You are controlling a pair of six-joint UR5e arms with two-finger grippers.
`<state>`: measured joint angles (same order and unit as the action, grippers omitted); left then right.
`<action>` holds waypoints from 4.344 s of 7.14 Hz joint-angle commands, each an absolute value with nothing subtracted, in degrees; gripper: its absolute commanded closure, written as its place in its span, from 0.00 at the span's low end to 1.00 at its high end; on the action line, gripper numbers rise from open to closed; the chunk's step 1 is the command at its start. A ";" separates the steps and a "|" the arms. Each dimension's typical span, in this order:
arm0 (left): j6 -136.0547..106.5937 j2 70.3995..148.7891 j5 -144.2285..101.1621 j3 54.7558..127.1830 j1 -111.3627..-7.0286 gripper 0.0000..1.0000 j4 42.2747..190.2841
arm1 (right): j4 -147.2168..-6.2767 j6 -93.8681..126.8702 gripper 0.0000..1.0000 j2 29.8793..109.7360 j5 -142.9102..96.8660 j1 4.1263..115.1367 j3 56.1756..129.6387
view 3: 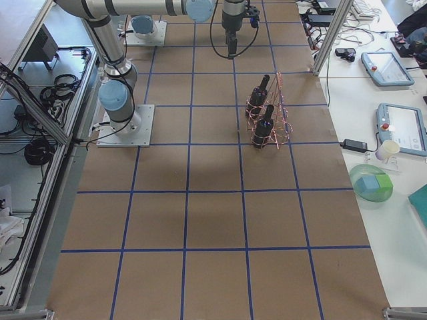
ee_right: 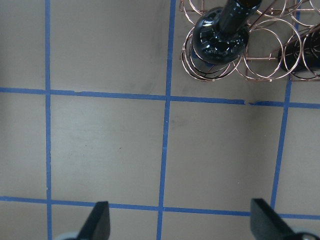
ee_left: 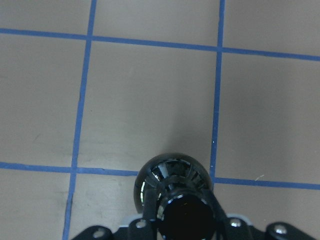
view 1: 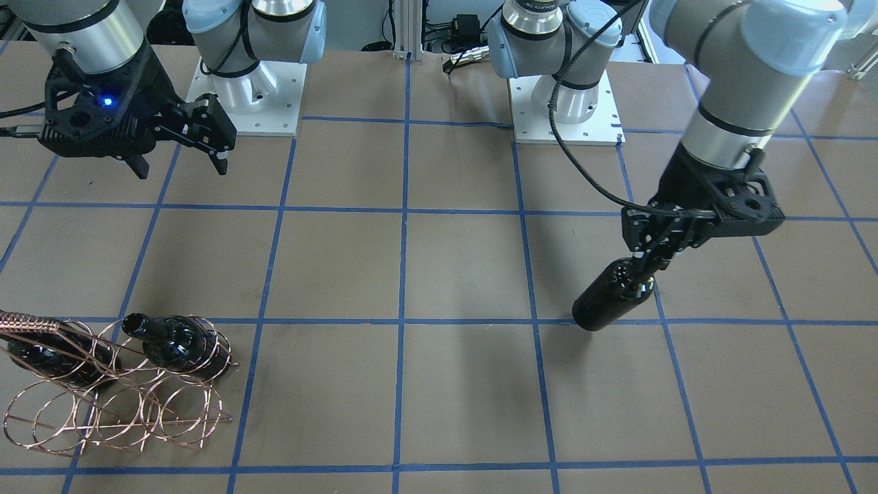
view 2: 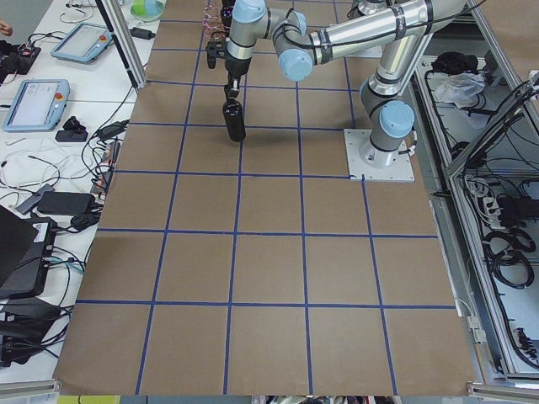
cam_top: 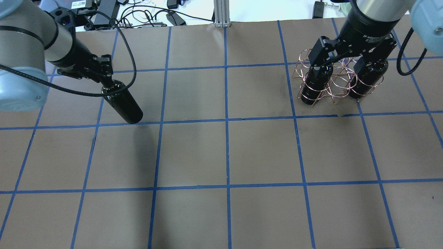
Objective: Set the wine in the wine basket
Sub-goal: 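Carry the held bottle with the left gripper toward the table center, then lower the bottle upright onto the table and open the left gripper, then raise the left gripper away while the right gripper reaches toward the bottle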
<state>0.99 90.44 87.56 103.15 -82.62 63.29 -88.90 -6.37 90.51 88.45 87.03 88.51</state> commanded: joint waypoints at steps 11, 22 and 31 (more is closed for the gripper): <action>-62.73 92.55 101.34 105.12 -117.77 0.85 63.90 | -89.65 -6.51 0.00 89.64 89.74 86.31 88.95; -65.66 94.40 101.69 103.46 -119.36 0.00 63.98 | -90.26 -6.42 0.00 89.30 90.79 86.40 89.03; -14.07 88.25 95.36 95.37 -95.56 0.01 73.54 | -95.45 8.05 0.00 85.53 90.26 101.64 88.25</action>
